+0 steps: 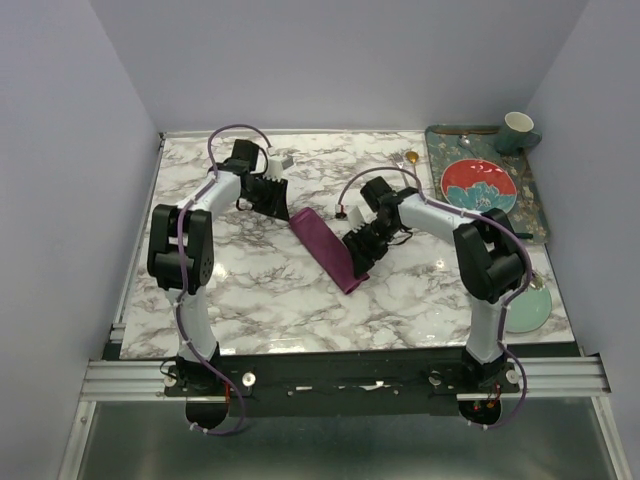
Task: Fold the napkin into a case and place the utensils inside
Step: Move the smaller rectangle folded napkin to the center of the board.
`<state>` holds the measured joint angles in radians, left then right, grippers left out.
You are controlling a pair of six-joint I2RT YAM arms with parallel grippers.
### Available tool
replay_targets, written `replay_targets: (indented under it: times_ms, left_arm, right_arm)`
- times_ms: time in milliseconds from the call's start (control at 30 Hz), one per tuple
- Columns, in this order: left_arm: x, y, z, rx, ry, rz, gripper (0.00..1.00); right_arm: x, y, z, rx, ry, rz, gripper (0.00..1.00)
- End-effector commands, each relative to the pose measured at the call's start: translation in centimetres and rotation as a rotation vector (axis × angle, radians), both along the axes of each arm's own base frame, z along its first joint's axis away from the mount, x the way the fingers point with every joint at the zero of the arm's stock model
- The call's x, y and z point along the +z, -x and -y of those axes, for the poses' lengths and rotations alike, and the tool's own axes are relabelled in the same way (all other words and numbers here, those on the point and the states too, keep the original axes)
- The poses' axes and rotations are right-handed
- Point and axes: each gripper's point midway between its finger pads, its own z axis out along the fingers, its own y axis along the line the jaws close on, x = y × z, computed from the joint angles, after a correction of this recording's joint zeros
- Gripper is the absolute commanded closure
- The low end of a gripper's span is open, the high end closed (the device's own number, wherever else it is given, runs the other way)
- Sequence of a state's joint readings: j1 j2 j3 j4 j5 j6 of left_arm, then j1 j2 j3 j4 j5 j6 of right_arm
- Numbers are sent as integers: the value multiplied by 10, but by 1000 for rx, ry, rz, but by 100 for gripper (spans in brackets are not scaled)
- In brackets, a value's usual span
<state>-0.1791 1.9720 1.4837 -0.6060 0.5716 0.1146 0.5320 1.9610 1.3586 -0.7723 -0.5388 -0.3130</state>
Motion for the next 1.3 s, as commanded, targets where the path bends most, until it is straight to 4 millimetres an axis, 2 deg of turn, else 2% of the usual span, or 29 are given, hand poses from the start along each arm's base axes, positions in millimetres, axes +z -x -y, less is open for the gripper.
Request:
replay_targets:
  times_ms: [0, 67, 100, 200, 300, 433, 567, 733, 767, 900, 933, 1000, 1033, 1067, 1100, 1133, 1167, 1200, 1233, 1267]
  left_arm:
    - [3, -20, 3, 19, 1, 40, 63]
    - [6, -25, 6, 27, 10, 48, 62]
    - [3, -28, 7, 28, 13, 46, 62]
    - [3, -34, 18, 13, 38, 43, 59]
    - [2, -31, 36, -24, 70, 27, 58]
    - [-9, -18, 60, -86, 68, 3, 58]
    - [-26, 2, 79, -133, 62, -51, 59]
    - [-40, 27, 88, -179, 46, -85, 61]
    - [-45, 35, 87, -183, 40, -104, 61]
    - [-44, 53, 92, -210, 43, -107, 61]
    - [-43, 55, 92, -214, 45, -107, 61]
    - [-41, 59, 92, -207, 51, -111, 61]
    - [-39, 58, 93, -203, 53, -107, 60]
    - [-35, 55, 93, -198, 53, -94, 60]
    - [-26, 51, 94, -194, 55, -71, 58]
    - [-20, 46, 93, -186, 53, -51, 56]
    - [-5, 32, 93, -173, 45, 4, 55]
    - [12, 24, 92, -163, 45, 55, 52]
    - [26, 14, 90, -147, 39, 101, 50]
    - [42, 2, 84, -121, 38, 154, 47]
  right_arm:
    - [-7, 44, -13, 63, -44, -135, 46]
    - [-7, 55, -20, 79, -57, -151, 48]
    - [-8, 68, -25, 101, -60, -176, 48]
    - [-7, 90, -37, 126, -80, -224, 47]
    - [-6, 100, -43, 114, -89, -268, 38]
    - [19, 111, -56, 93, -187, -356, 3]
    - [30, 116, -62, 81, -238, -384, 0]
    - [34, 112, -48, 71, -215, -330, 0]
    - [41, 109, -46, 71, -225, -302, 0]
    - [54, 78, -28, 3, -214, -175, 0]
    - [56, 61, -20, -29, -191, -115, 0]
    - [63, 40, -11, -65, -165, -26, 0]
    - [67, 17, -2, -108, -127, 52, 0]
    - [69, 4, 4, -137, -106, 93, 0]
    - [74, -10, 9, -173, -86, 135, 0]
    - [73, -35, 25, -250, -29, 191, 0]
    - [86, -59, 29, -297, -26, 252, 0]
    - [89, -75, 38, -344, -3, 282, 0]
    - [84, -100, 60, -436, 46, 300, 1]
    - [87, -117, 69, -473, 54, 320, 2]
